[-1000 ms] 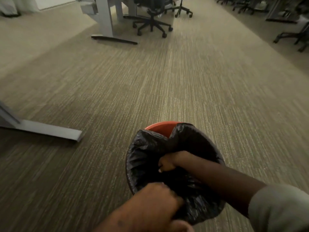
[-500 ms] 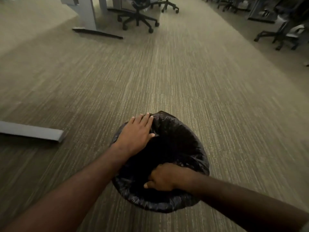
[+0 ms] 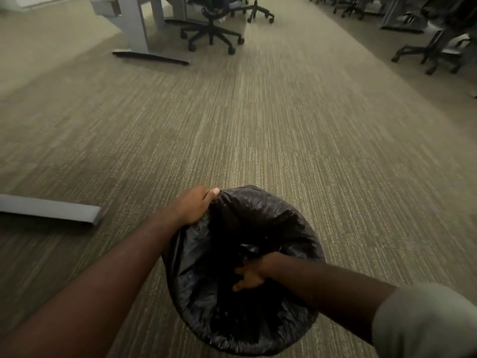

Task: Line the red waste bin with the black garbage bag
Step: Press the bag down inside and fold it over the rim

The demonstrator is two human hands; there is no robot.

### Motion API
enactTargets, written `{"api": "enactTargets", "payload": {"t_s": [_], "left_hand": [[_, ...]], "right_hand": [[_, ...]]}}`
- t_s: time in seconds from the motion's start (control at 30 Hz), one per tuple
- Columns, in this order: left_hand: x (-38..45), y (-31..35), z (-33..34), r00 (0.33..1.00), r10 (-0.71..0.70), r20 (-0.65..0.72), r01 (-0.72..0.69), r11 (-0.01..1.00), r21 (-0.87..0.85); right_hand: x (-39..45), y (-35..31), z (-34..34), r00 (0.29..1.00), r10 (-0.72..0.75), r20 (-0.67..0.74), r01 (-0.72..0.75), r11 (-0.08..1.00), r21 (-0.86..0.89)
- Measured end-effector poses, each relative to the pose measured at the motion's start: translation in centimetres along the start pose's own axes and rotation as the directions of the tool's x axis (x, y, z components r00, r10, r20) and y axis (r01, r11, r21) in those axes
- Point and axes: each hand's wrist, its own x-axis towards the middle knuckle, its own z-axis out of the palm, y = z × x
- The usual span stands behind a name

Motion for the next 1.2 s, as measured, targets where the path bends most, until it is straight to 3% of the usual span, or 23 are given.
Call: {"api": "enactTargets", "payload": {"t_s": [0.2, 0.27, 0.33, 0.37, 0.4, 0.43, 0.47, 0.5, 0.53, 0.6, 0.63, 0.7, 0.77, 0.9, 0.93, 1.0, 1.07, 1.13, 1.2], "left_hand": [[-0.9, -0.1, -1.1, 0.993, -0.101, 0.064, 0.111, 0.978, -0.179], [-1.2, -0.4, -1.6, 0.985, -0.149, 0.082, 0.163, 0.968, -0.193], [-1.4, -0.7, -1.9, 0.987, -0.156, -0.036, 0.147, 0.974, -0.174], [-1.5, -0.7, -2.0, 0.979, -0.129, -0.157, 0.103, 0.981, -0.165], [-1.7, -0.6, -2.1, 0.953, -0.092, -0.288, 0.048, 0.986, -0.157], [-2.0, -0.3, -2.2, 0.917, -0.047, -0.396, -0.011, 0.990, -0.144], [-2.3, 0.1, -2.4, 0.895, 0.008, -0.447, -0.064, 0.992, -0.112], [-2.5, 0.5, -2.5, 0.900, 0.072, -0.431, -0.107, 0.993, -0.056], [-2.6, 0.8, -2.3, 0.923, 0.120, -0.366, -0.127, 0.992, 0.006], [-2.2, 1.4, -1.7, 0.964, 0.140, -0.228, -0.116, 0.987, 0.115], [-2.0, 1.5, -1.5, 0.972, 0.127, -0.199, -0.103, 0.986, 0.128], [-1.5, 1.5, -1.3, 0.985, 0.085, -0.153, -0.071, 0.993, 0.091], [-1.2, 1.1, -1.3, 0.995, 0.064, -0.079, -0.059, 0.996, 0.068], [-2.4, -0.1, -2.0, 0.998, 0.046, -0.032, -0.049, 0.993, -0.106], [-3.0, -0.6, -2.5, 0.995, 0.027, -0.093, -0.038, 0.992, -0.118], [-4.7, -1.9, -3.5, 0.962, -0.012, -0.273, -0.028, 0.989, -0.144], [-6.6, -2.8, -4.5, 0.928, -0.060, -0.369, 0.008, 0.990, -0.142], [-8.3, -3.3, -5.0, 0.930, -0.144, -0.337, 0.099, 0.984, -0.147], [-9.6, -3.1, -4.9, 0.943, -0.234, -0.237, 0.183, 0.959, -0.216]], "right_hand": [[-1.5, -0.4, -1.9, 0.996, -0.046, 0.079, 0.042, 0.998, 0.055], [-4.2, -0.4, -3.8, 0.992, -0.115, -0.048, 0.119, 0.989, 0.089], [-7.7, 0.1, -5.5, 0.938, -0.167, -0.304, 0.199, 0.977, 0.075], [-9.3, 0.5, -5.9, 0.864, -0.166, -0.475, 0.217, 0.975, 0.055], [-10.7, 1.1, -6.1, 0.741, -0.150, -0.655, 0.226, 0.974, 0.033], [-11.7, 1.7, -6.2, 0.569, -0.131, -0.812, 0.227, 0.974, 0.001], [-12.4, 2.2, -6.3, 0.395, -0.103, -0.913, 0.203, 0.979, -0.023], [-12.8, 2.8, -6.4, 0.288, -0.048, -0.956, 0.165, 0.986, 0.000], [-12.8, 3.5, -6.6, 0.259, 0.024, -0.966, 0.132, 0.989, 0.060], [-12.2, 4.6, -7.5, 0.343, 0.176, -0.923, 0.129, 0.964, 0.231], [-11.7, 5.0, -8.0, 0.401, 0.234, -0.886, 0.167, 0.932, 0.322], [-10.6, 5.2, -8.6, 0.451, 0.311, -0.837, 0.296, 0.832, 0.469], [-9.8, 5.7, -8.9, 0.474, 0.338, -0.813, 0.378, 0.756, 0.535], [-11.1, 7.3, -9.1, 0.613, 0.325, -0.720, 0.416, 0.642, 0.644], [-11.9, 7.7, -8.9, 0.600, 0.356, -0.716, 0.399, 0.643, 0.654], [-13.9, 8.4, -7.3, 0.498, 0.464, -0.733, 0.324, 0.684, 0.653], [-16.1, 8.5, -4.6, 0.420, 0.545, -0.725, 0.249, 0.699, 0.670], [-17.9, 8.1, -1.2, 0.469, 0.596, -0.652, 0.221, 0.635, 0.740], [-19.0, 7.4, 1.6, 0.586, 0.614, -0.529, 0.268, 0.470, 0.841]]}}
